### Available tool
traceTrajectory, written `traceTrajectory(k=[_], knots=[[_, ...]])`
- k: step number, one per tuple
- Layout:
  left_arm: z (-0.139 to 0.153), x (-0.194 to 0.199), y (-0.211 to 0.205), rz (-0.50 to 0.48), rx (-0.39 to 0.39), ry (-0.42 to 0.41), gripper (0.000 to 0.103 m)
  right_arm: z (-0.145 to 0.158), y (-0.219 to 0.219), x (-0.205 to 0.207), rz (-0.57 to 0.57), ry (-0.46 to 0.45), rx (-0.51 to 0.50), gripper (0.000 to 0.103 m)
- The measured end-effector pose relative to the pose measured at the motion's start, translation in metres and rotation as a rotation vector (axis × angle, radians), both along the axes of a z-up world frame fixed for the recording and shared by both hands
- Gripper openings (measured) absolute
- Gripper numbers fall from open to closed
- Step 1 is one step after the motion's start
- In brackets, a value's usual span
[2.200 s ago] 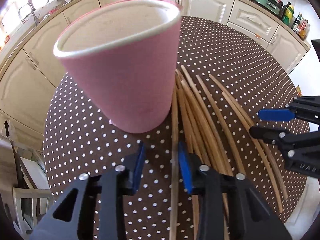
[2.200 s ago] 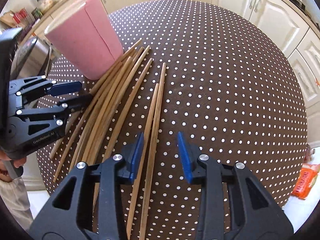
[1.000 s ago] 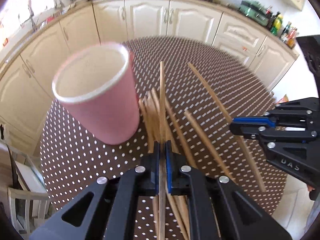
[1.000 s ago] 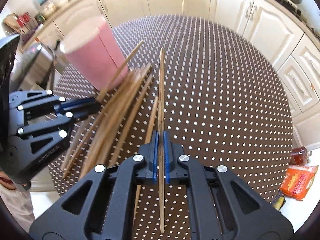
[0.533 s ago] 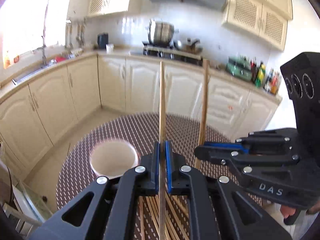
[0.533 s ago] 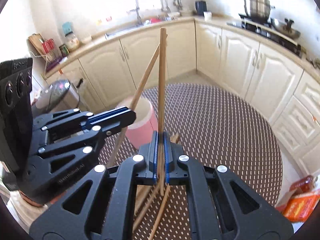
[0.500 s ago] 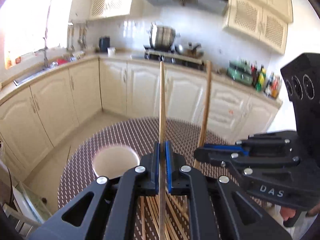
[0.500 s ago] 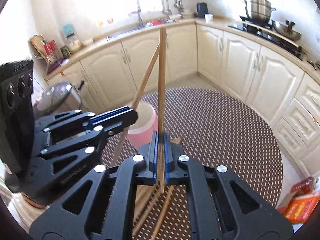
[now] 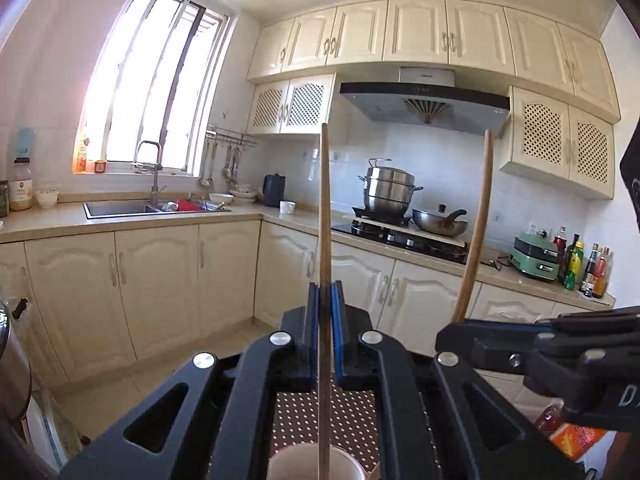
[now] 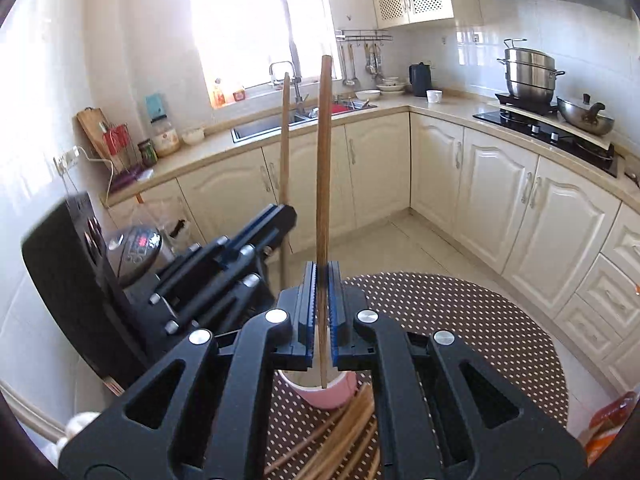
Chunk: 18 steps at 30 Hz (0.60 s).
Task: Organize utensils
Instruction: 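Lift the chopsticks upright over the pink cup and open both tools to drop them in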
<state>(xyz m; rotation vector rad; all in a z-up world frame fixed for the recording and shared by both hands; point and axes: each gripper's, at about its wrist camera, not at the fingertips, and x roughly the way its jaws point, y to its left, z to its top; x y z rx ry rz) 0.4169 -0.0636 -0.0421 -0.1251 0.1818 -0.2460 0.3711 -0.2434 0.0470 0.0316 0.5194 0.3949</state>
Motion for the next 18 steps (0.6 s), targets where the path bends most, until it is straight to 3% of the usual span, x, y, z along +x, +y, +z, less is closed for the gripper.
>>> traceTrajectory(k=[6,18], knots=[[-0.02,0.008,0.008,-0.002,-0.013,0.019,0.006,-0.01,0.008,0.016,-0.003,0.02,0.0,0.006],[-0.06,0.011,0.011,-0.038,0.025,0.13,0.007,-0.066,0.004,0.034,-0.036,0.134,-0.005,0.006]])
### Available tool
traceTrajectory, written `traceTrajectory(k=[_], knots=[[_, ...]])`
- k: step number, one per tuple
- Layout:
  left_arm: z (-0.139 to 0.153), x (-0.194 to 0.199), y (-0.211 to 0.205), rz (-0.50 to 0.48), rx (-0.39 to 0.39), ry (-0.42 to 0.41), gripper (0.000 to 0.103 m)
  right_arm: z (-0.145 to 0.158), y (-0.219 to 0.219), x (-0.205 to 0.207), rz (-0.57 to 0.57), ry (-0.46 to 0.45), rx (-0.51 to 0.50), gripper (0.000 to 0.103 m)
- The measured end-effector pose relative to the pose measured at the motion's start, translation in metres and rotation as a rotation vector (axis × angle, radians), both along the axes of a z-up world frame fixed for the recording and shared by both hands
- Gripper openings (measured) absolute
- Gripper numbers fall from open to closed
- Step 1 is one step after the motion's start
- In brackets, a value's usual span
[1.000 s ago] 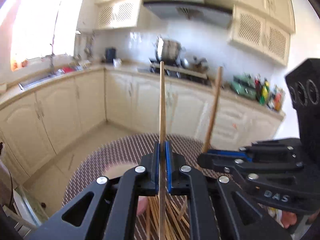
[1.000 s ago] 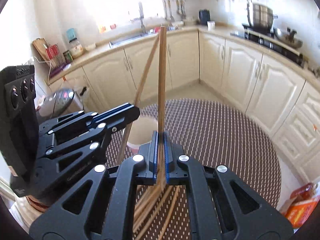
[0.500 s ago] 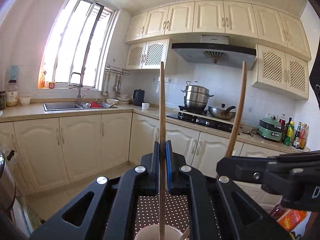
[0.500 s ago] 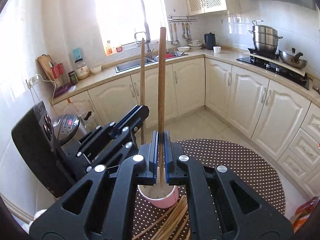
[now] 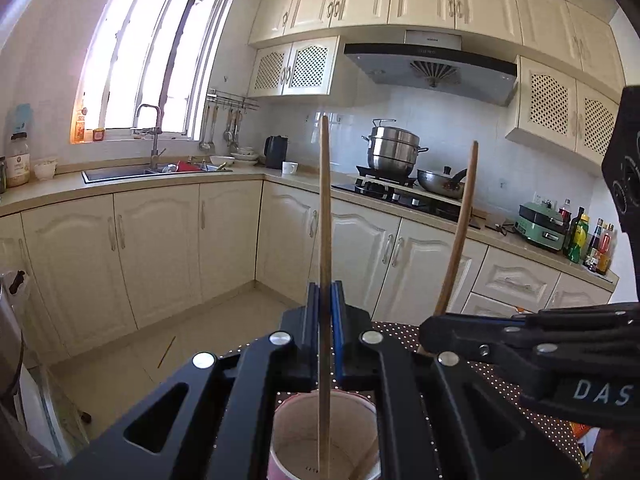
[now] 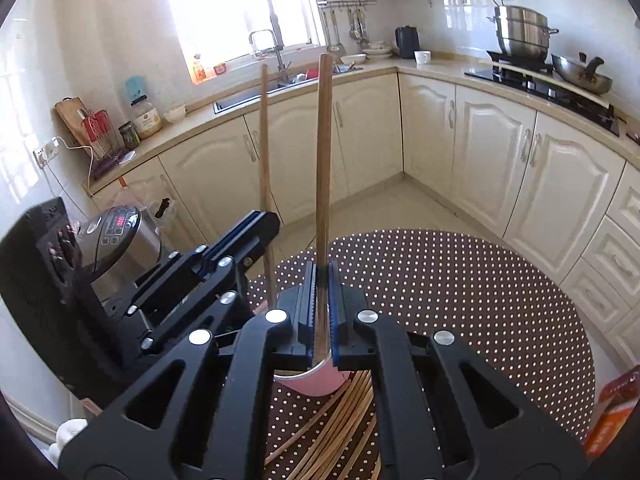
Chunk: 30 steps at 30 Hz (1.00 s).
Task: Organize utensils
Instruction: 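Lift the chopsticks upright over the pink cup and open both tools to drop them in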
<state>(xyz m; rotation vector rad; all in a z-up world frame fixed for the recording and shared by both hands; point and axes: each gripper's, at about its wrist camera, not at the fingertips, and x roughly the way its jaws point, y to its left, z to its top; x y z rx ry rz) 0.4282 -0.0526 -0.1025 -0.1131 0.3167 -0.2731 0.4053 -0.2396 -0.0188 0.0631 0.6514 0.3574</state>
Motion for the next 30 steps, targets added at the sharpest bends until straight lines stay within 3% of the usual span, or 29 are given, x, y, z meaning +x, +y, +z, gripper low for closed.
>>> traceTrajectory(k=[2,3,4,13,21,30], knots=[[-0.001,-0.001,0.002,-0.004,0.007,0.014,0.012,-0.006,0.0,0.002,-0.002,0.017,0.008,0.006],[-0.001,-0.002,0.003,-0.007,0.011,0.021,0.026,-0.008,0.001,0.002,-0.002,0.025,0.009,0.006],[-0.001,-0.003,0.005,-0.002,0.014,0.019,0.028,-0.01,0.001,0.003,0.0,0.034,0.014,0.006],[0.006,-0.018,0.023,-0.001,0.014,0.038,0.034,-0.019,0.006,-0.002,-0.002,0.062,0.04,0.007],[0.02,-0.038,0.035,-0.005,0.028,0.054,0.045,-0.012,-0.002,-0.017,-0.015,0.058,0.051,0.007],[0.017,-0.064,0.04,-0.023,0.062,0.099,0.05,-0.001,-0.017,-0.042,-0.037,0.054,0.068,0.007]])
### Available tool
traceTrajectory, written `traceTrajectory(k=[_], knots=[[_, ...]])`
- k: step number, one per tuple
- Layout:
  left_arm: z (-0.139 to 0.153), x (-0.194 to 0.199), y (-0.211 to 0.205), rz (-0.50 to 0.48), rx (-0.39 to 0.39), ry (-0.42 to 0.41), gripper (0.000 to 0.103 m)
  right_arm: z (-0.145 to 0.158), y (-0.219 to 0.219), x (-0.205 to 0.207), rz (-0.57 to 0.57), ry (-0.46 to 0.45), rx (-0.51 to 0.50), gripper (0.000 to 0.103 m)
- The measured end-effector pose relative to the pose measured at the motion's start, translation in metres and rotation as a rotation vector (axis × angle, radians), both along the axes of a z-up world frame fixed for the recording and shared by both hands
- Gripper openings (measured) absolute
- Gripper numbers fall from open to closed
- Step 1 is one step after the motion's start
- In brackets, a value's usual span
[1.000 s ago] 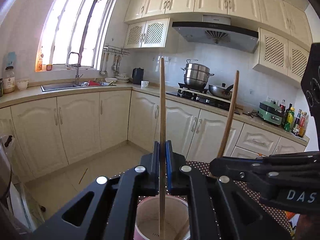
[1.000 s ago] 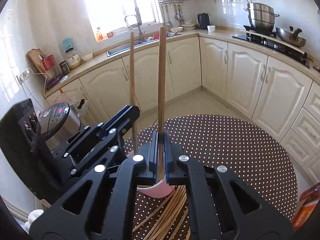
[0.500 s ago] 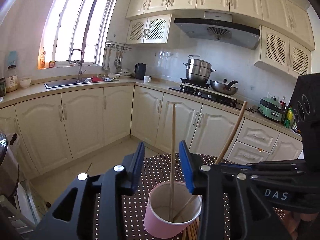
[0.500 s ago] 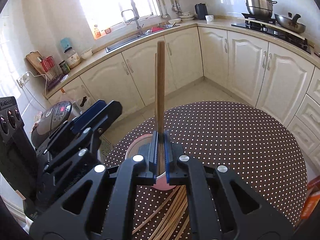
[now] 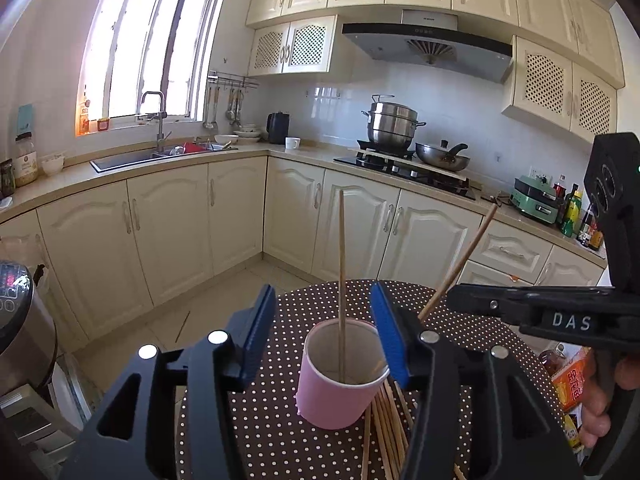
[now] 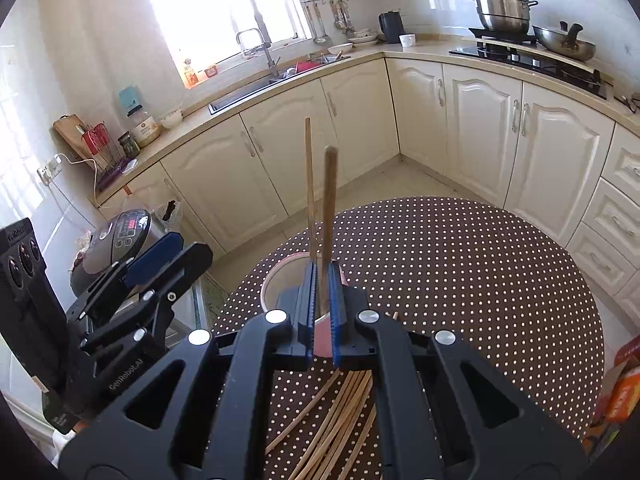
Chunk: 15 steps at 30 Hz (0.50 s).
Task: Organize utensils
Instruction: 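Lift the chopsticks upright over the pink cup and open both tools to drop them in, then lower the right tool onto another chopstick and close it while the left tool grasps one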
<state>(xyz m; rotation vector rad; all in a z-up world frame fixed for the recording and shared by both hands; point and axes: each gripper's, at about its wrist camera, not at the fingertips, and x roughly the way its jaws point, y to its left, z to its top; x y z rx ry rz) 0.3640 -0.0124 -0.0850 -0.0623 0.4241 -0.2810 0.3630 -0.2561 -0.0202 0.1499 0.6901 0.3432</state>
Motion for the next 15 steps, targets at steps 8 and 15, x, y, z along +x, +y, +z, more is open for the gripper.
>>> traceTrajectory(k=[8,15], knots=[[-0.011,-0.018,-0.001,-0.034,0.041,0.069,0.051,0.005,-0.008,-0.028,-0.003,-0.009,-0.003,0.007],[-0.044,-0.014,-0.012,-0.124,0.059,0.246,0.051,-0.023,-0.027,-0.042,-0.028,0.064,-0.042,0.007]])
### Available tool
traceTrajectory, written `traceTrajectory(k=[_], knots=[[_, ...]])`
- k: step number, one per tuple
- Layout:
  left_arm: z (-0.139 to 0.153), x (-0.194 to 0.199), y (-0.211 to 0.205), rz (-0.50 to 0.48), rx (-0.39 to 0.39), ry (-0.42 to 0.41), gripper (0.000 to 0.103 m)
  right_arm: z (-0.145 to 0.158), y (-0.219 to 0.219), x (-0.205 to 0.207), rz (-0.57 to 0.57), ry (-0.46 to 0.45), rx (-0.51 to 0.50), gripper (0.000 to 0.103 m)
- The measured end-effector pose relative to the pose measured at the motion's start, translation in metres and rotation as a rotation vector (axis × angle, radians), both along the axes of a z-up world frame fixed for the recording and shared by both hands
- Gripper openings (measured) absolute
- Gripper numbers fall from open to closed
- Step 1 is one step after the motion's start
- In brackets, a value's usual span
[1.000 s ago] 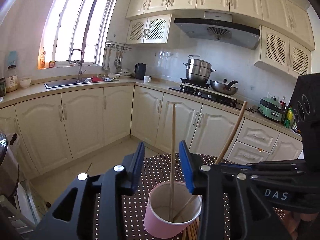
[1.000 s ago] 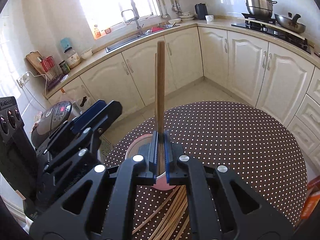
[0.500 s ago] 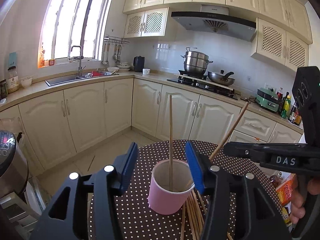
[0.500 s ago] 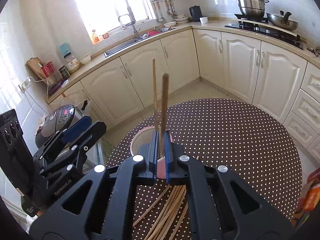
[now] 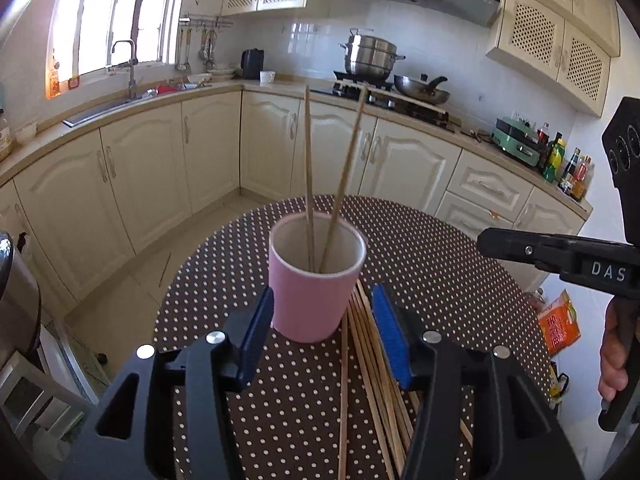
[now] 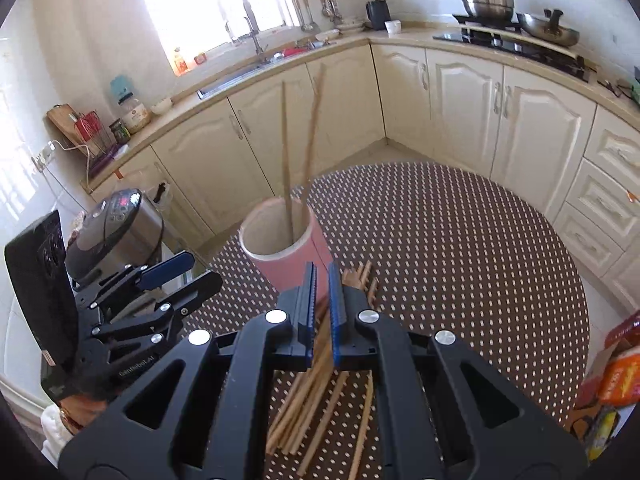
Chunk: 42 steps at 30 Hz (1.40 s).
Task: Organize utensils
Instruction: 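Lower the right tool onto another chopstick and close it while the left tool grasps one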
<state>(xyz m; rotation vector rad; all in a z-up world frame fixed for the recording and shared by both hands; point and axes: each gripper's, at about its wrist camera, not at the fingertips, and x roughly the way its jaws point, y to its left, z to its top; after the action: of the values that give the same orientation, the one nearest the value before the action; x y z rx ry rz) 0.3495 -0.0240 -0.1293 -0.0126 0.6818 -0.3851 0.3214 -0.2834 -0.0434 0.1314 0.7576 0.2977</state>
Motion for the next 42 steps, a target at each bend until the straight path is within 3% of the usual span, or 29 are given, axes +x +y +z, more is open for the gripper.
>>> traceTrajectory(k=[8,15,17,20,26,29,42], knots=[[-0.053,0.014,-0.028,-0.054,0.104,0.217,0.051,-0.049,-0.01,-0.002,0.001,0.14,-0.047,0.007],[-0.087,0.026,-0.038,-0.056,0.141,0.328,0.051,-0.081,-0.013,0.0,0.015,0.234,-0.068,0.007],[-0.093,0.029,-0.042,-0.06,0.158,0.341,0.05,-0.09,-0.012,0.0,0.018,0.257,-0.073,0.007],[-0.105,0.035,-0.05,-0.073,0.18,0.373,0.037,-0.1,-0.012,0.004,0.024,0.29,-0.081,0.007],[-0.114,0.047,-0.063,-0.065,0.2,0.384,0.026,-0.114,-0.002,0.015,0.039,0.352,-0.121,0.007],[-0.115,0.05,-0.068,-0.067,0.208,0.387,0.01,-0.121,-0.001,0.021,0.034,0.378,-0.146,0.007],[-0.116,0.059,-0.067,-0.061,0.204,0.387,0.006,-0.13,0.015,0.044,0.052,0.43,-0.204,0.011]])
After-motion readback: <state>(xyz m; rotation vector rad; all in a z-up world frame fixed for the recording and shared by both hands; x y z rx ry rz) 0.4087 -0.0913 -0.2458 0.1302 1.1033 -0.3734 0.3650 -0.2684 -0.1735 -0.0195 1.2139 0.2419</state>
